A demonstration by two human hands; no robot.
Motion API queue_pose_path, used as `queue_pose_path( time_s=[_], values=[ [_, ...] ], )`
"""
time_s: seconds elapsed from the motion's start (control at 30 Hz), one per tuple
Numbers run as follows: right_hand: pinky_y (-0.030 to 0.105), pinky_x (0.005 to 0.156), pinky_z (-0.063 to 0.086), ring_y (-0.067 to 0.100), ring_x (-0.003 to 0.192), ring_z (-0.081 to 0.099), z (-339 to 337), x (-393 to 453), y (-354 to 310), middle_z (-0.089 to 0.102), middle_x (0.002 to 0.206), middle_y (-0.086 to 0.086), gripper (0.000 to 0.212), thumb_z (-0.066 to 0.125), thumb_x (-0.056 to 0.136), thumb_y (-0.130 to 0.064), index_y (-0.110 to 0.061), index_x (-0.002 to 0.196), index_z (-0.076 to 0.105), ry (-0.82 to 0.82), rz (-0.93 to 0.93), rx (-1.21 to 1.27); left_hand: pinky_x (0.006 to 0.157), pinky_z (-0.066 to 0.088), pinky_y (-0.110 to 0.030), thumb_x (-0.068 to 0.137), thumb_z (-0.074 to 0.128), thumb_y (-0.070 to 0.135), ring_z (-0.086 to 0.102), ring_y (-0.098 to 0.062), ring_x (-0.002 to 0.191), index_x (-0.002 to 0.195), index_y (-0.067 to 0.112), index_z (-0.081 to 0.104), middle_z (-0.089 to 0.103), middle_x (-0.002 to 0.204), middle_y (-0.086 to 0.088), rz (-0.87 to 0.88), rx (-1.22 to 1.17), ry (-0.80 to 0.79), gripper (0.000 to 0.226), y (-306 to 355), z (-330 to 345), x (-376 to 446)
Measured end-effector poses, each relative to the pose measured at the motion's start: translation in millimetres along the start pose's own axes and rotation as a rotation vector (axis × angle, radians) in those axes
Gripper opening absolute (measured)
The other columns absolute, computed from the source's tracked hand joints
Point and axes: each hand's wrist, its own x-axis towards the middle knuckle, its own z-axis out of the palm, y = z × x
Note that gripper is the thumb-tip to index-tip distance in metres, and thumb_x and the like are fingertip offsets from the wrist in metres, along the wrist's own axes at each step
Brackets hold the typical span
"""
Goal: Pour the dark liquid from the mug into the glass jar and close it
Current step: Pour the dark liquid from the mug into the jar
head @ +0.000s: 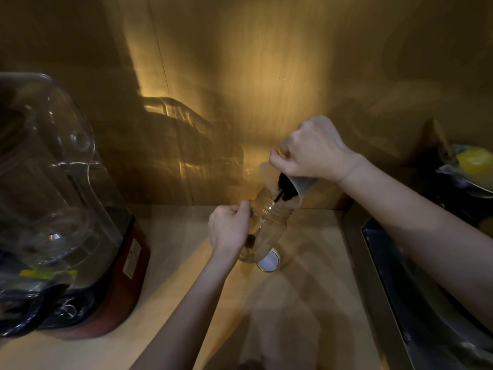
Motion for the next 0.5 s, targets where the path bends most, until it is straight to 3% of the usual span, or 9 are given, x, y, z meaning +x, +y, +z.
queue_pose_path(
  time_s=[0.2, 0.5],
  values=[
    [0.017, 0.042, 0.023, 0.018, 0.024, 0.032, -0.5, 0.5, -3.0, 0.040, 0.026, 0.007, 0.049, 0.043, 0.074, -0.027, -0.006, 0.031, 0.051, 0.002, -0.102, -0.043, 0.056, 0.029, -0.034, 0.082, 0.049, 0.024, 0.030, -0.026, 0.050, 0.037, 0.015, 0.028, 0.027, 0.046, -0.007, 0.025, -0.001, 0.000, 0.051, 2.8, -0.3, 0.2],
    [0.019, 0.042, 0.023, 0.018, 0.028, 0.026, -5.9, 8.6, -2.4, 0.023, 0.033, 0.001, 0.047, 0.046, 0.074, -0.024, -0.005, 0.032, 0.049, -0.005, -0.118, -0.005, 0.053, 0.026, -0.034, 0.081, 0.048, 0.025, 0.028, -0.023, 0.051, 0.039, 0.015, 0.027, 0.028, 0.050, -0.007, -0.013, -0.022, -0.008, 0.048, 5.3, 0.8, -1.2]
  ],
)
